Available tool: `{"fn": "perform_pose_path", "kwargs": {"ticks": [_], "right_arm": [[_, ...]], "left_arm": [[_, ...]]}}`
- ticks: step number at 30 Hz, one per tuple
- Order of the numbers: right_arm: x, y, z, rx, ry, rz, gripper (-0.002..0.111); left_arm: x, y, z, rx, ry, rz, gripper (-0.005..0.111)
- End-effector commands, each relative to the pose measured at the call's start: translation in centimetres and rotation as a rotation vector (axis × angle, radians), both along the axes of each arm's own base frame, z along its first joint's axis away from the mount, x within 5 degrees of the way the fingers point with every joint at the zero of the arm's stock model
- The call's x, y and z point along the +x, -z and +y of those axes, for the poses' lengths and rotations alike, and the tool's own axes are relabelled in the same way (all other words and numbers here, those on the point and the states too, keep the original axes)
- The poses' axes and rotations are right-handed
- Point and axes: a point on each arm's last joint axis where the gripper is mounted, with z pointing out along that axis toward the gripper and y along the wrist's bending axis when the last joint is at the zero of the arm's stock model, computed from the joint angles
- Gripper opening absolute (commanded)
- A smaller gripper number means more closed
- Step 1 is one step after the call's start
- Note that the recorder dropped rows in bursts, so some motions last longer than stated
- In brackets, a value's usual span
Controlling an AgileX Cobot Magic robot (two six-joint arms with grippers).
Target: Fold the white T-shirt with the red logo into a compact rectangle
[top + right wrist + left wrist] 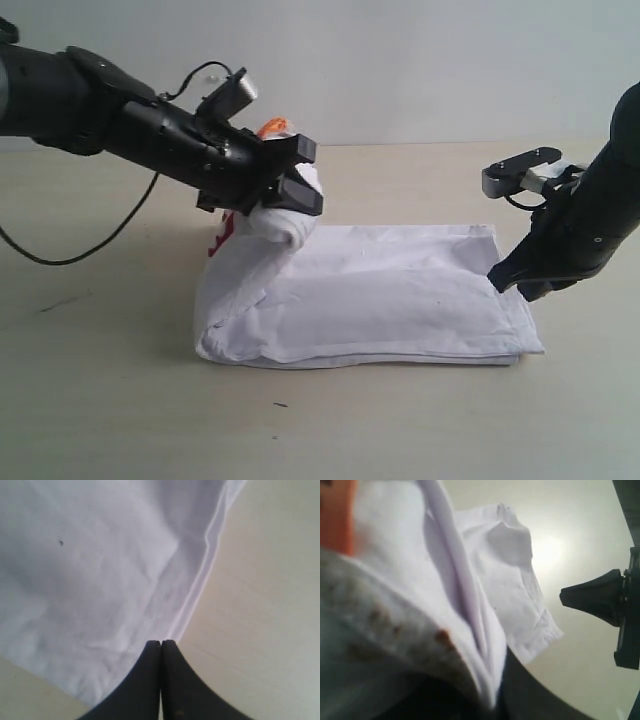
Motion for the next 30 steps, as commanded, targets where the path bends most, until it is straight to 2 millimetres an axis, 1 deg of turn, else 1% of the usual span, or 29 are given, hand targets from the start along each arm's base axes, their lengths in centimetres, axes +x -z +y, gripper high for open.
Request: {"fn": "perform_pose_path", "kwargs": {"ticks": [1,4,7,8,10,12,13,14,15,17,21,23,26,30], "right_arm": [[0.0,-0.4,0.1,0.003,0.0,-0.01,0.0],[0.1,-0.4,0.2,0.013,0.009,-0.013,0.0],[0.2,-0.5,0.3,0.028,0.025,-0.026,0.0],[0.2,-0.5,0.3,0.036,0.031,-0.028,0.0],[0.2,-0.5,0.3,0.037,0.033,-0.028,0.0],[0.2,-0.5,0.3,0.037,0.033,-0.028,0.0],[0.2,-0.5,0.3,0.037,0.033,-0.028,0.0],[0.2,-0.5,0.3,0.037,0.033,-0.031,0.0],[0.2,-0.5,0.3,0.037,0.033,-0.031,0.0],[0.2,-0.5,0.3,0.037,0.033,-0.031,0.0],[0.2,-0.5,0.3,0.037,0.033,-0.027,0.0],[0.2,-0.5,0.3,0.037,0.032,-0.025,0.0],[0.1,-0.5,0.4,0.053,0.043,-0.012,0.0],[0.4,-0.7,1.3,0.178,0.15,-0.027,0.0]], "left_arm": [[0.1,0.5,-3.3,-0.014,0.035,0.017,0.0],[0.0,1.3,-4.8,-0.012,0.062,0.021,0.004],[-0.4,2.0,-6.3,-0.013,0.088,0.026,0.017],[-0.6,2.0,-6.8,-0.02,0.095,0.028,0.024],[-1.0,1.9,-7.7,-0.024,0.115,0.025,0.043],[-1.2,1.6,-8.3,-0.03,0.128,0.01,0.068],[-1.2,1.3,-8.4,-0.035,0.132,0.003,0.077],[-1.2,1.1,-8.5,-0.04,0.14,0.001,0.081],[-1.2,0.9,-8.6,-0.046,0.155,0.007,0.082],[-1.3,0.5,-8.7,-0.052,0.183,0.005,0.08],[-1.4,0.3,-8.7,-0.053,0.197,0.002,0.068],[-1.3,0.5,-8.6,-0.03,0.21,-0.009,0.064],[-1.1,0.9,-7.9,0.023,0.242,-0.029,0.064],[-0.2,1.1,-5.9,0.09,0.241,-0.018,0.064]]}}
